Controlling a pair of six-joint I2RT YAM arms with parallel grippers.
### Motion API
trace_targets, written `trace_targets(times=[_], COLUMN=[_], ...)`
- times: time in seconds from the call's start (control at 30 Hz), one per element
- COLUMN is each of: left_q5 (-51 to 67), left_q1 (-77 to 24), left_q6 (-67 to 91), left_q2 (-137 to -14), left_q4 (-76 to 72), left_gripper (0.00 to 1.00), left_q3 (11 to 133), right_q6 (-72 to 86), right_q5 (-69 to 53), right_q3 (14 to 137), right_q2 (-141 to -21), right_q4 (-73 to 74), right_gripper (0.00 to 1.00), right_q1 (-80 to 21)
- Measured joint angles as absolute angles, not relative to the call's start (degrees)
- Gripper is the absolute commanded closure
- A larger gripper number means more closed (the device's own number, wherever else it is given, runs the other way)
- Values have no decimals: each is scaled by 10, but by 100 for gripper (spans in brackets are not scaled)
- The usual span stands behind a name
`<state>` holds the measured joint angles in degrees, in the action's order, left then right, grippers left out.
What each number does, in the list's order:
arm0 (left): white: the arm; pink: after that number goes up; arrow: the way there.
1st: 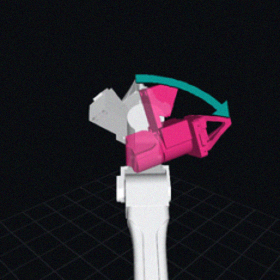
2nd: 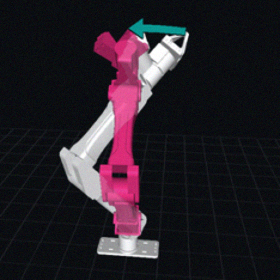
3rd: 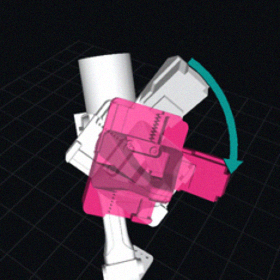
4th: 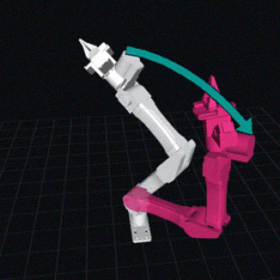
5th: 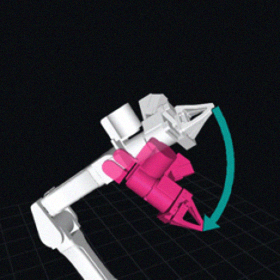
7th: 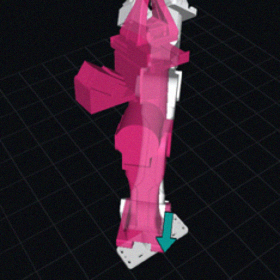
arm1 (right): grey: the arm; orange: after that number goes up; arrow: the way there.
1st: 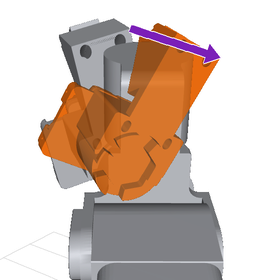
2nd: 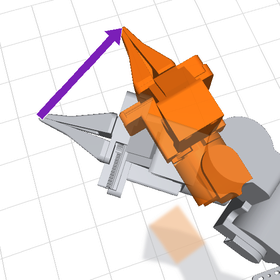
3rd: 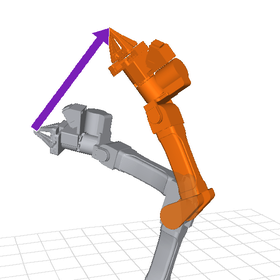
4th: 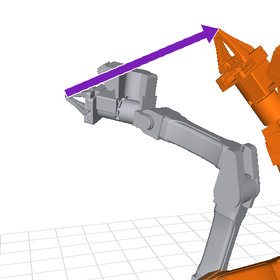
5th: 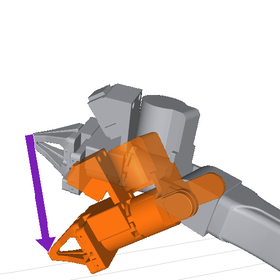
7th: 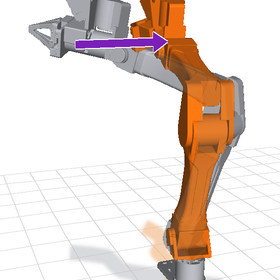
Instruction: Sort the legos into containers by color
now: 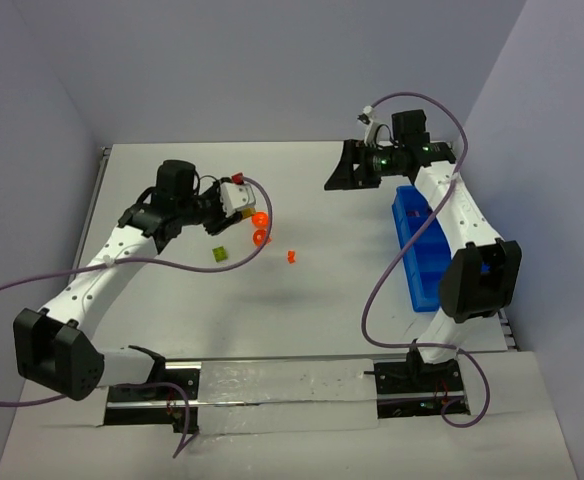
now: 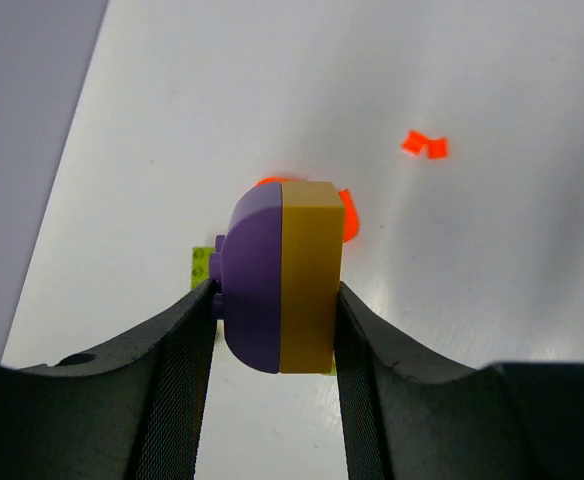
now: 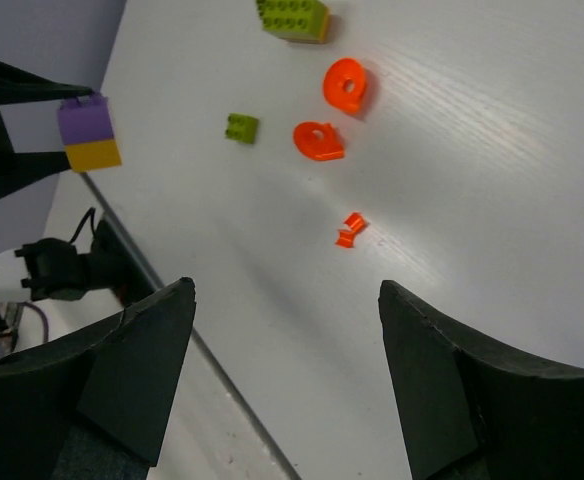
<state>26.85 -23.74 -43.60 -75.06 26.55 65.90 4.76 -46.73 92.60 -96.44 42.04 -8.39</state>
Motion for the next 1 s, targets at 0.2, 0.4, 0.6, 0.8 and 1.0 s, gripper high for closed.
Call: trace_targets(times=[0.2,0.4,0.6,0.8,1.0], left_q5=[318,320,317,313,311], left_q1=[-266,-305,-336,-345,-351], left_q6=[-543,-607,-612,-611,-607], left_q2=[-738,-700,-698,-709,-711], left_q4=[350,387,389,388,386], left_gripper=[100,100,100,100,100], left_q3=[659,641,638,638,638], right_q6=[69,94,128,142,146], right_q5=[-479,-479,-488,-503,-522], right_q3=[926,915,902,894,892], right_q2=[-964,-966,-975,-981,-988], right_q4=[421,417,407,400,390], right_gripper=[19,20,20,19,20], right_q1=[-147,-228,-278,-299,-317])
